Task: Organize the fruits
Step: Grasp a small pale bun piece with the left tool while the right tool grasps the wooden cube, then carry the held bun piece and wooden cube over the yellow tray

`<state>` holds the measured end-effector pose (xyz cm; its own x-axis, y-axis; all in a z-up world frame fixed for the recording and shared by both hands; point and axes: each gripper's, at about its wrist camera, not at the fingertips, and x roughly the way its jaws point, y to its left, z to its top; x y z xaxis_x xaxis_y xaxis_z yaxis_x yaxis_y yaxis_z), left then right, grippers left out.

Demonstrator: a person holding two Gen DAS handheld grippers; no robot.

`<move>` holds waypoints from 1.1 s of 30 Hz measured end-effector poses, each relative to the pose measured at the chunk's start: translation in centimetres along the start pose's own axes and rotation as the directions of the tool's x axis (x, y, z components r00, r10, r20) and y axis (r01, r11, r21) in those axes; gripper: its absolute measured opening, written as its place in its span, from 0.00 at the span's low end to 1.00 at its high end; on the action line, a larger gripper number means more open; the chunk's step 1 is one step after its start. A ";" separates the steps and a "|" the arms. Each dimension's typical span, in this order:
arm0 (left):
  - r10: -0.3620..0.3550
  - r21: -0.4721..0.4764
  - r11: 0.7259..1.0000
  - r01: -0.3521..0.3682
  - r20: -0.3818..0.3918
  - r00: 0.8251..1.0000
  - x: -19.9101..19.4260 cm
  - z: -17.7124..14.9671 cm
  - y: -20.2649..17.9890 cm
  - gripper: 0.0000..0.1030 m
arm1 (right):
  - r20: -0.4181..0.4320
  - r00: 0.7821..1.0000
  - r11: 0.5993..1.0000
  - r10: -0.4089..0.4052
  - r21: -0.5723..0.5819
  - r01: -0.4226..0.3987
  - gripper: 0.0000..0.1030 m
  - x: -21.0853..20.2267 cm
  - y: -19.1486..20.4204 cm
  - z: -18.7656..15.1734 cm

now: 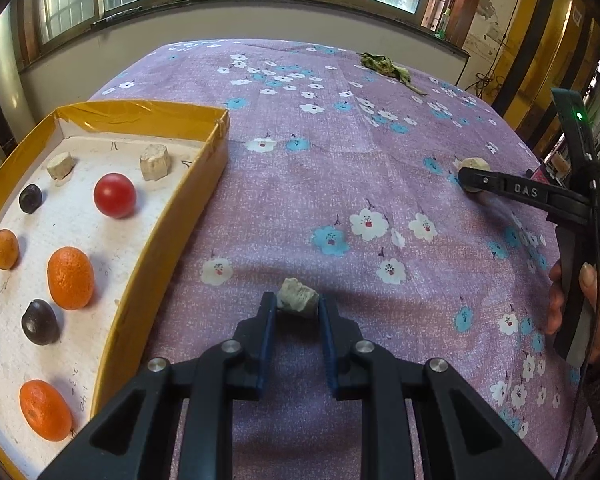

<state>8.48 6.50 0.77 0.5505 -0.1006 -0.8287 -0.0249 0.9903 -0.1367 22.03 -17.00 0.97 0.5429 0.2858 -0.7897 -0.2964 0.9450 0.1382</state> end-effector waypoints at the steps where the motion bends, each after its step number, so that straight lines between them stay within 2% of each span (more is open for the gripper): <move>1: -0.007 -0.002 1.000 0.007 -0.003 1.000 -0.1 -0.1 0.0 0.23 | 0.003 1.000 1.000 0.007 0.003 -0.007 0.27 -0.6 0.0 -0.3; 8: -0.044 0.002 0.999 0.044 0.002 0.999 -2.2 -1.1 -0.4 0.23 | 0.040 0.997 0.998 0.061 -0.015 -0.060 0.27 -6.1 1.2 -3.4; 12: -0.065 0.017 0.998 0.065 0.014 0.998 -3.6 -1.8 -1.1 0.23 | 0.024 0.995 0.996 0.093 -0.019 -0.092 0.27 -8.3 3.0 -6.1; 19: -0.182 0.073 0.981 0.180 0.019 0.983 -6.1 -2.2 -1.3 0.23 | -0.025 0.997 0.996 0.079 0.051 -0.078 0.27 -10.6 6.4 -11.0; 22: -0.226 0.091 0.970 0.224 0.013 0.974 -7.3 -2.3 -0.2 0.23 | -0.026 0.998 0.994 0.057 0.090 -0.055 0.27 -11.5 8.3 -12.3; 27: -0.253 0.119 0.961 0.250 0.016 0.967 -9.6 -2.6 3.3 0.23 | 0.006 0.998 0.988 0.060 0.140 -0.060 0.27 -12.9 12.2 -12.7; 33: -0.235 0.133 0.964 0.229 0.028 0.972 -11.8 -2.7 8.5 0.23 | 0.041 0.993 0.982 0.114 0.145 -0.119 0.27 -13.3 17.9 -11.7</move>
<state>-0.49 15.89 7.91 0.5642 -0.3275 -0.7579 0.2127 0.9446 -0.2499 0.27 -5.75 6.96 0.5371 0.3980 -0.7437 -0.2418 0.9173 0.3163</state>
